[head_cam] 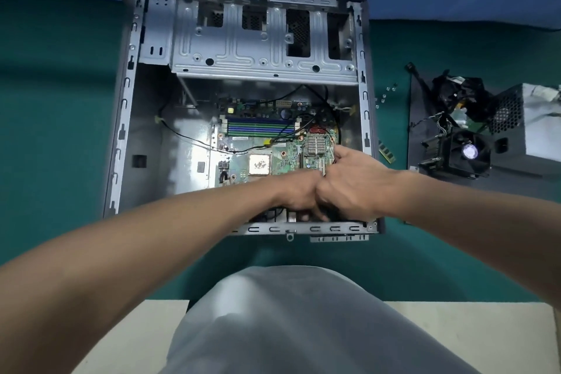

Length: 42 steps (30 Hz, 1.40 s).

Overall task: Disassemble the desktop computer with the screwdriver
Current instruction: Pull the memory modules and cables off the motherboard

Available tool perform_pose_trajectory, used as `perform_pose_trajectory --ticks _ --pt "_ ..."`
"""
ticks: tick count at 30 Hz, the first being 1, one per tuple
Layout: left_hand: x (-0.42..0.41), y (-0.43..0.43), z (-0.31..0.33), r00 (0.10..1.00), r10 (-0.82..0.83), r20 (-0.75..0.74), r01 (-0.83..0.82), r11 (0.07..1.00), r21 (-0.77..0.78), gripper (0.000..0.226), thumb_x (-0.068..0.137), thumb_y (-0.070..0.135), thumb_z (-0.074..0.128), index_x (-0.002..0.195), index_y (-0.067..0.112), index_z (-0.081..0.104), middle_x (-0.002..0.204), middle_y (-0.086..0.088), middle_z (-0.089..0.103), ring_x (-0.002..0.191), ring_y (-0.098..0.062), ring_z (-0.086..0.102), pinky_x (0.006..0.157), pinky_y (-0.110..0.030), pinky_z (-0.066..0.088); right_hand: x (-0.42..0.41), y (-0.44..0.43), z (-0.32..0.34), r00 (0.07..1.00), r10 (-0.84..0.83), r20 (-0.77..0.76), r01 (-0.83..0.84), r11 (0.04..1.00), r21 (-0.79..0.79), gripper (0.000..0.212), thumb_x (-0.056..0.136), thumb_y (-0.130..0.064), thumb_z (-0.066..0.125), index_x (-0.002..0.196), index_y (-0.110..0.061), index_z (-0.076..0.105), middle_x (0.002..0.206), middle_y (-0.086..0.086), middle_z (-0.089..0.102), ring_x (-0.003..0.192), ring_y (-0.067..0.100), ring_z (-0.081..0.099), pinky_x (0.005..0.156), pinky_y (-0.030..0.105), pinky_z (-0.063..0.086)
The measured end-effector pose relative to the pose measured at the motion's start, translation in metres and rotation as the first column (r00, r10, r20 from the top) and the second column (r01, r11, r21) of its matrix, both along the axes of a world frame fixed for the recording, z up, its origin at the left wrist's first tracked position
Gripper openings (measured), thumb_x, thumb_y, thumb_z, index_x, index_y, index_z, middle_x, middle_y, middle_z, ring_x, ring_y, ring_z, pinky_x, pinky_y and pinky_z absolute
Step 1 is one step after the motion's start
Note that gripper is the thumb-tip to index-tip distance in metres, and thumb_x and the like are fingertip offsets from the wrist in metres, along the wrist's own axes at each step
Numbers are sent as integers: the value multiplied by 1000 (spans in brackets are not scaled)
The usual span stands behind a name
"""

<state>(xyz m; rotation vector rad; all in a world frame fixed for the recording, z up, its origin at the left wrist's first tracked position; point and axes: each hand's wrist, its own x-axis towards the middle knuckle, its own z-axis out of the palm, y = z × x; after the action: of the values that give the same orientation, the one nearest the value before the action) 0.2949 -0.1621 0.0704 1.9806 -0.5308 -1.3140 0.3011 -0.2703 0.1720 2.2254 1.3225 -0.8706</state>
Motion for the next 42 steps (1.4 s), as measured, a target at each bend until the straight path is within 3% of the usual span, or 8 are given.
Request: perform_pose_trajectory --ticks 5,10,18,26,28,31,38,42 --pt "-1 -1 -4 966 -110 236 106 994 30 17 95 33 52 86 19 56 77 0 53 70 -18 53 75 -34 53 -2 0 -3 997 -51 -51 50 998 -29 20 87 -16 54 68 -22 56 55 -8 42 52 9 35 82 35 24" --pt "-3 -2 -8 969 -131 210 119 991 67 25 85 45 64 94 23 61 89 0 61 82 -18 57 79 -33 52 4 1 -1 985 -125 -115 107 982 -157 30 97 -42 48 72 -25 53 59 -11 37 55 6 30 107 43 24" --pt "-3 -6 -11 942 -163 294 137 985 107 30 98 44 43 84 18 52 81 -1 51 67 -13 45 57 -23 41 -1 11 -6 985 -138 -106 114 973 -201 33 95 -23 52 65 -23 40 64 -7 43 57 5 33 111 47 23" --pt "-2 -7 -7 930 -182 320 144 980 137 31 97 37 46 70 24 39 72 2 46 66 -13 44 58 -24 39 4 3 -4 986 -59 -154 34 987 -157 34 96 -30 45 64 -24 38 66 -8 44 57 6 36 95 41 35" --pt "-3 -7 -9 930 -177 323 139 981 136 32 97 40 45 70 25 38 73 3 46 67 -12 44 64 -26 41 2 3 -5 987 -70 -147 47 987 -152 33 94 -22 47 64 -23 35 65 -6 43 56 8 36 77 35 45" --pt "-3 -6 -10 930 -187 317 143 977 157 34 98 45 43 71 25 39 74 3 46 66 -10 43 66 -26 39 0 2 -5 991 -51 -120 35 990 -136 22 91 -20 48 70 -19 41 63 -5 41 54 13 39 54 28 34" --pt "-2 -5 -11 918 -174 355 137 982 128 29 94 47 51 79 23 48 76 3 49 72 -14 49 67 -30 41 3 -1 1 997 -57 -50 49 988 -145 19 96 -22 42 77 -20 42 83 4 61 74 25 57 85 42 51" --pt "-3 -4 -11 922 -181 341 143 981 133 32 96 45 47 73 24 44 74 4 46 67 -12 43 66 -28 37 -1 5 0 996 -72 -61 63 988 -139 31 91 -20 49 65 -17 32 61 -3 38 57 20 41 71 33 45"
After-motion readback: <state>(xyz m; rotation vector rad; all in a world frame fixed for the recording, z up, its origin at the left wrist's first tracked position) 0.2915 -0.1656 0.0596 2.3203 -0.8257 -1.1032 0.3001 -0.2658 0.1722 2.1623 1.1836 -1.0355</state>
